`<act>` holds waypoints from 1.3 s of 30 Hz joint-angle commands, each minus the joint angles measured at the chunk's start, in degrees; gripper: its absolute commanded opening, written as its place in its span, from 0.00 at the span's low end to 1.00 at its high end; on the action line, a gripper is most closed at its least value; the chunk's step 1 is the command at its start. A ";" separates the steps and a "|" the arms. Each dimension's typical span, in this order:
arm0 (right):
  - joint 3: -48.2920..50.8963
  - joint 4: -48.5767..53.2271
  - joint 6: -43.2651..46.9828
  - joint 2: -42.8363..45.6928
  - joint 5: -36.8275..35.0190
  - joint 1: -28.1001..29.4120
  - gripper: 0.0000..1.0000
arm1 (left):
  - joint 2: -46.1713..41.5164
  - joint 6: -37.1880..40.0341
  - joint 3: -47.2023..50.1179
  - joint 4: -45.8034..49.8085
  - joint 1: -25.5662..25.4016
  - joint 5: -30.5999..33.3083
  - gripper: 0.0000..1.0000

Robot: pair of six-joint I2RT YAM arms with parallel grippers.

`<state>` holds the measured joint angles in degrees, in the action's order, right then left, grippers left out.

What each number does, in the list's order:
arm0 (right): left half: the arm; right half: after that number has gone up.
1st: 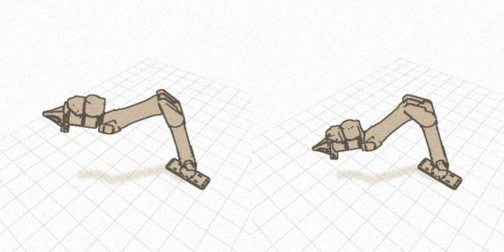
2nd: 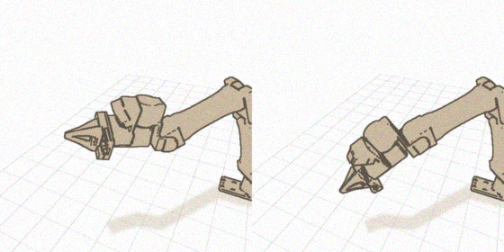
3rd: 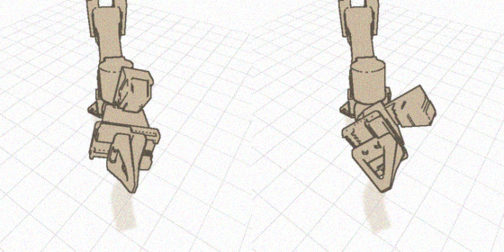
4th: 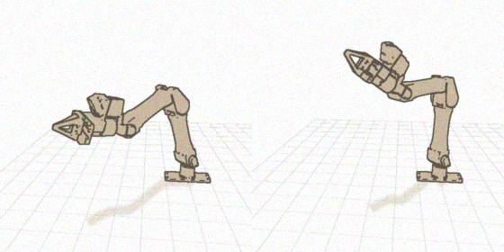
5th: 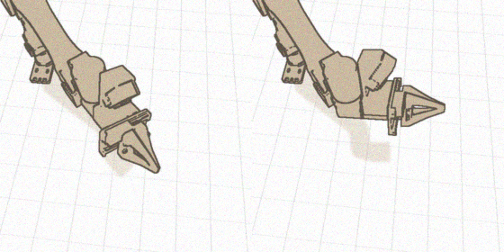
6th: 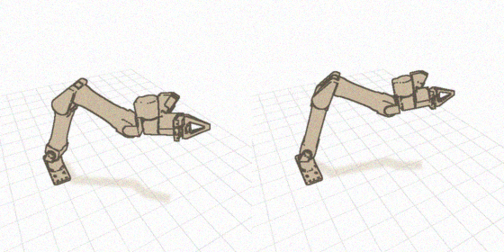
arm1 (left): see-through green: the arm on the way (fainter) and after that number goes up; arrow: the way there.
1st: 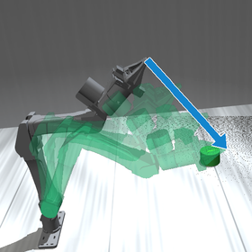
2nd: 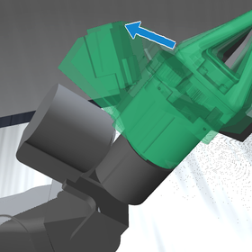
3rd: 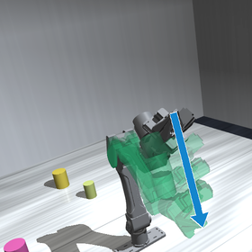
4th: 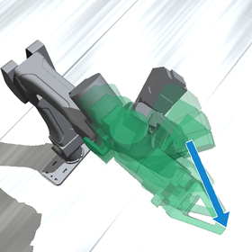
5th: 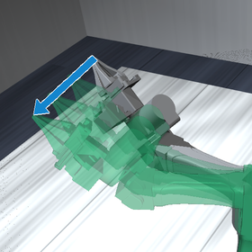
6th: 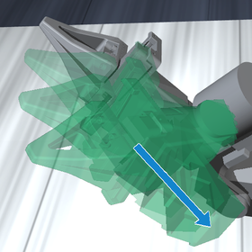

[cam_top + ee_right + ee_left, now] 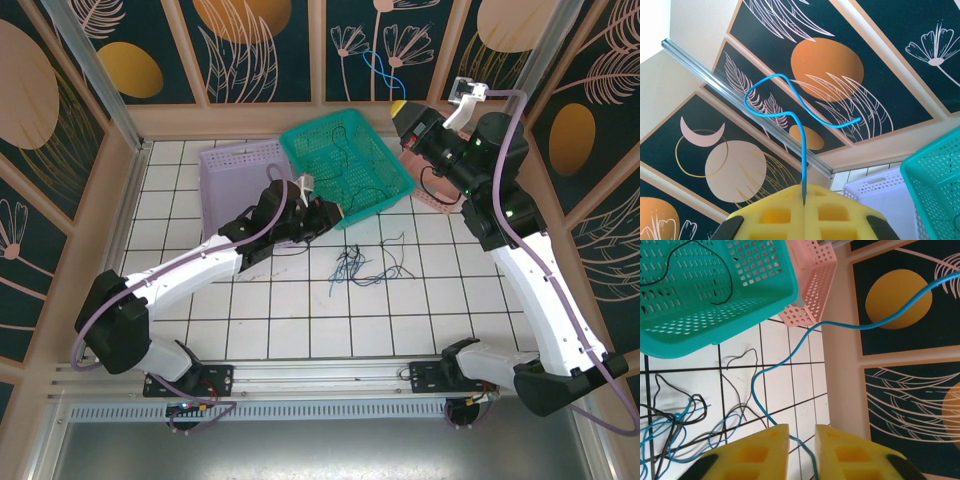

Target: Untangle the cables

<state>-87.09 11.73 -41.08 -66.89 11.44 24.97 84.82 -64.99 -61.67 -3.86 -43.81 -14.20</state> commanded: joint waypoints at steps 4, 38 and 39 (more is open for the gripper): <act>-1.48 -3.02 1.11 0.04 -2.80 -0.52 0.00 | -1.90 1.68 3.64 0.38 -0.21 1.18 0.00; -6.51 -11.54 -0.94 -9.25 8.31 -9.03 0.00 | -27.29 10.91 18.59 5.84 -3.70 24.11 0.59; -6.45 -10.65 -0.36 -8.86 8.71 -8.98 0.00 | -28.41 12.70 16.58 7.25 -3.69 26.04 0.63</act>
<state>-91.05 -0.19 -43.70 -78.52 16.67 15.84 59.96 -58.04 -38.94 -2.20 -47.29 3.53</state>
